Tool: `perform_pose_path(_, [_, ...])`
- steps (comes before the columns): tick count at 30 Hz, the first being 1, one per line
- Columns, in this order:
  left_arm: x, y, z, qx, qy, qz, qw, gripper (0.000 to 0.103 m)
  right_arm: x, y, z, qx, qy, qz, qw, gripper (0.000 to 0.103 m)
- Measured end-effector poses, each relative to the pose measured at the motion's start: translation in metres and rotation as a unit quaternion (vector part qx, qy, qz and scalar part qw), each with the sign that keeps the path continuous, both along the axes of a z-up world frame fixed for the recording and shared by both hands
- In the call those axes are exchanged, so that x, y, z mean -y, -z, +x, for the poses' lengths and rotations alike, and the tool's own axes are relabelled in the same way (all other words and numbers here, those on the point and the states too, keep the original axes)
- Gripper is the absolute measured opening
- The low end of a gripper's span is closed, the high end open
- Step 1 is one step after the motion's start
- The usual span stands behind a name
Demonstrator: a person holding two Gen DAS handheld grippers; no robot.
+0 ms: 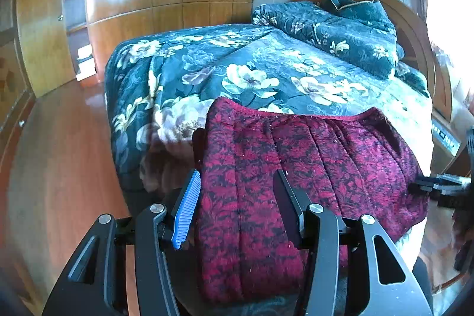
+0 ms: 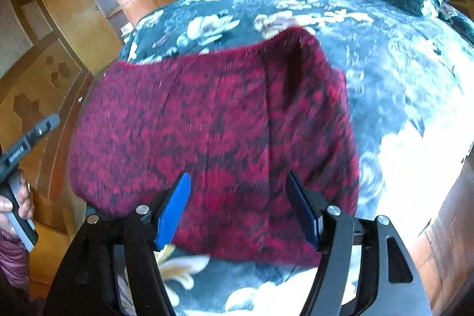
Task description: Fold small clothes
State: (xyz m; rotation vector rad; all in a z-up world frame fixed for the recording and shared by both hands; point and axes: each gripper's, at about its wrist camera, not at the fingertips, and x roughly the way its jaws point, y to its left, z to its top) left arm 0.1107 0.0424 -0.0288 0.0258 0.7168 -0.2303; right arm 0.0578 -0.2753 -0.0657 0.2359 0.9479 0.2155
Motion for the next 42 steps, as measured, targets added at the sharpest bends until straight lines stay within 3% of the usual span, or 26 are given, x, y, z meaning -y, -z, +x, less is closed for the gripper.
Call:
perform_pose_path(13, [-0.002, 0.021, 0.046, -0.029, -0.002, 0.023, 0.9993, 0.050, 0.016, -0.005, 0.072, 0.012, 0.026, -0.030, 0.999, 0.067])
perform_pose_path(16, [-0.010, 0.026, 0.064, -0.043, -0.004, 0.002, 0.9991, 0.062, 0.020, -0.005, 0.081, 0.012, 0.032, -0.032, 0.999, 0.067])
perform_pose_path(20, [-0.021, 0.034, 0.093, -0.080, -0.008, -0.046, 0.9957, 0.061, 0.026, -0.001, 0.091, 0.007, 0.038, -0.031, 0.999, 0.067])
perform_pose_path(21, [-0.022, 0.037, 0.102, -0.090, -0.015, -0.055, 0.9943, 0.058, 0.027, 0.000, 0.093, 0.006, 0.040, -0.030, 0.999, 0.067])
perform_pose_path(26, [-0.029, 0.054, 0.139, -0.139, -0.044, -0.097, 0.9845, 0.024, 0.031, 0.003, 0.103, 0.006, 0.046, -0.025, 0.999, 0.067])
perform_pose_path(29, [-0.021, 0.069, 0.149, -0.157, -0.054, -0.078, 0.9830, 0.019, 0.038, 0.011, 0.113, -0.009, 0.055, -0.015, 0.998, 0.066])
perform_pose_path(32, [-0.008, 0.086, 0.152, -0.153, -0.060, -0.034, 0.9858, 0.019, 0.048, 0.034, 0.125, -0.039, 0.069, -0.006, 0.997, 0.059])
perform_pose_path(36, [-0.012, 0.082, 0.153, -0.151, -0.072, -0.041, 0.9851, 0.021, 0.055, 0.042, 0.127, -0.039, 0.071, 0.015, 0.997, 0.060])
perform_pose_path(38, [-0.013, 0.070, 0.144, -0.134, -0.089, -0.023, 0.9868, 0.042, 0.058, 0.033, 0.121, -0.029, 0.063, 0.025, 0.997, 0.061])
perform_pose_path(42, [-0.022, 0.051, 0.122, -0.103, -0.111, -0.030, 0.9881, 0.046, 0.070, 0.013, 0.100, -0.001, 0.056, 0.056, 0.997, 0.073])
